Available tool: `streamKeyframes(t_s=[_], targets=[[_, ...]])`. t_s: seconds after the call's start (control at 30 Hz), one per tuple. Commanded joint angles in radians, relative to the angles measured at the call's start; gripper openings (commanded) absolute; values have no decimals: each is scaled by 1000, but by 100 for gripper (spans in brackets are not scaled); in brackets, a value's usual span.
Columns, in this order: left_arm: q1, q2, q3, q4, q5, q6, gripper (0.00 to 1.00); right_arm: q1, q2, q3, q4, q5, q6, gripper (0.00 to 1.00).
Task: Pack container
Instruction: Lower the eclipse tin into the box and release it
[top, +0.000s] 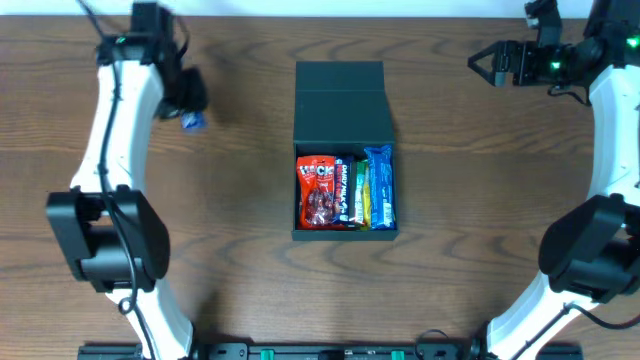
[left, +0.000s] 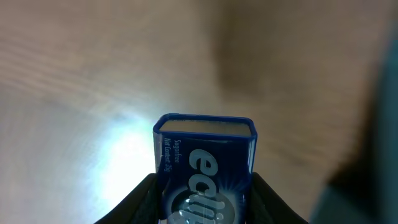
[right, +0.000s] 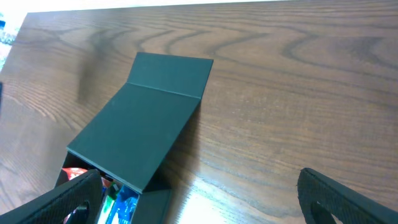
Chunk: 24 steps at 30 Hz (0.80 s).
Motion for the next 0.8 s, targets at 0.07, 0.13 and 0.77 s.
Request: streamKeyframes(t_s=[0.07, 0.13, 0.77], targets=[[-199, -3, 58, -4, 29, -5, 6, 6, -8, 19, -1, -8, 1, 99], [-278, 5, 55, -11, 30, -60, 6, 6, -8, 19, -1, -8, 1, 99], [-584, 8, -183, -40, 31, -285, 6, 5, -8, 19, 0, -8, 1, 99]])
